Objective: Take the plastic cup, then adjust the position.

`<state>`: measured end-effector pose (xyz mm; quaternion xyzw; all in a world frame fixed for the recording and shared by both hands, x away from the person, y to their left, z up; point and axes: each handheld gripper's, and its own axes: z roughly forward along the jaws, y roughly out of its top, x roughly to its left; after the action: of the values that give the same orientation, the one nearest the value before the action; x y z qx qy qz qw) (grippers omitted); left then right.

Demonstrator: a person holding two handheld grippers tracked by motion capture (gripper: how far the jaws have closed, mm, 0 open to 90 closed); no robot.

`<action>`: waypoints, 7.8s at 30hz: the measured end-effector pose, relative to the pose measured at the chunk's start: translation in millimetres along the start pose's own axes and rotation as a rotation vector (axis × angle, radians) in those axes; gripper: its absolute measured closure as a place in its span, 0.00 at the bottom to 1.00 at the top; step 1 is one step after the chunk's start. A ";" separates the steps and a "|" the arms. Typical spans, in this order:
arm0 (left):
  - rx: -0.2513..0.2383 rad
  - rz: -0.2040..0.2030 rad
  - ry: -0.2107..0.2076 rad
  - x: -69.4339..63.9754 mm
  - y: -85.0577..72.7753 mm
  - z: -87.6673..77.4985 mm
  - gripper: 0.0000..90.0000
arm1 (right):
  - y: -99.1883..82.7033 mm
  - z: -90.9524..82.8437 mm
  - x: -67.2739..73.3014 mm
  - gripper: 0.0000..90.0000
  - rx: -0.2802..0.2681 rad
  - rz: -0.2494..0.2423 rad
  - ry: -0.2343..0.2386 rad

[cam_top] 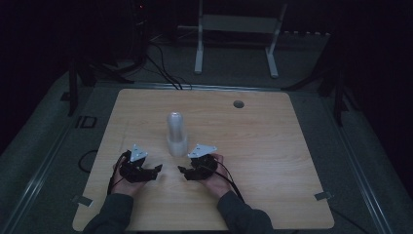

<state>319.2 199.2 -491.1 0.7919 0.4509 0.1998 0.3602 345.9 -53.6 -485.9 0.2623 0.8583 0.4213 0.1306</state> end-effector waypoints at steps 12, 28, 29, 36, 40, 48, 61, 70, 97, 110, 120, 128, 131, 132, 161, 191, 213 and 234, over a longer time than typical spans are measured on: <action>-0.034 -0.015 -0.020 5.4 8.8 -10.8 0.26 | 8.0 2.4 -5.2 0.40 -0.002 -0.003 -0.019; -0.102 0.044 -0.048 6.5 52.1 -32.3 0.26 | 18.9 0.7 -14.2 0.40 -0.020 -0.008 -0.041; -0.102 0.044 -0.048 6.5 52.1 -32.3 0.26 | 18.9 0.7 -14.2 0.40 -0.020 -0.008 -0.041; -0.142 0.088 -0.068 1.0 77.5 -39.6 0.26 | 23.4 1.0 -18.8 0.31 -0.025 0.005 -0.040; -0.159 0.109 -0.078 -1.7 90.5 -40.8 0.26 | 25.1 1.6 -20.3 0.31 -0.032 0.008 -0.035; -0.181 0.129 -0.102 -4.1 114.1 -39.6 0.27 | 29.5 2.5 -23.9 0.31 -0.038 0.011 -0.027; -0.214 0.105 -0.138 -7.8 136.9 -21.3 0.23 | 32.2 5.0 -27.1 0.31 -0.046 0.022 -0.026; -0.221 0.103 -0.145 -12.7 146.2 -12.9 0.24 | 32.7 4.7 -26.8 0.31 -0.047 0.017 -0.028; -0.242 0.103 -0.154 -13.0 157.8 -21.8 0.44 | 42.0 -0.3 -29.1 0.27 -0.075 0.006 -0.037; -0.250 0.105 -0.157 -11.0 166.3 -31.8 0.46 | 54.4 -3.9 -29.1 0.27 -0.114 -0.003 -0.043; -0.254 0.091 -0.163 -10.2 169.1 -33.7 0.46 | 64.0 -3.0 -31.0 0.27 -0.145 -0.012 -0.043; -0.273 0.084 -0.160 -10.6 174.8 -39.5 0.46 | 69.3 0.9 -31.9 0.32 -0.148 -0.016 -0.047; -0.278 0.086 -0.157 -9.9 177.2 -42.9 0.46 | 68.2 2.4 -32.3 0.35 -0.137 -0.018 -0.044; -0.281 0.086 -0.155 -9.8 177.9 -44.4 0.46 | 68.2 2.4 -32.3 0.35 -0.137 -0.018 -0.044; -0.374 0.087 -0.218 -2.9 193.1 -105.1 0.46 | 69.2 -20.0 -27.9 0.32 -0.140 -0.061 -0.038; -0.406 -0.028 -0.269 14.8 143.8 -121.7 0.47 | 68.2 -44.1 -26.7 0.32 -0.155 -0.115 -0.040; -0.367 -0.163 -0.301 28.8 98.1 -98.9 0.46 | 69.5 -49.8 -11.2 0.32 -0.176 -0.145 0.028; -0.358 -0.304 -0.345 25.7 68.8 -72.4 0.46 | 74.6 -46.1 6.2 0.31 -0.203 -0.169 0.077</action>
<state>325.3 226.5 -391.8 0.6613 0.4539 0.0824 0.5915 345.6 -42.5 -398.7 0.1582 0.8347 0.5032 0.1585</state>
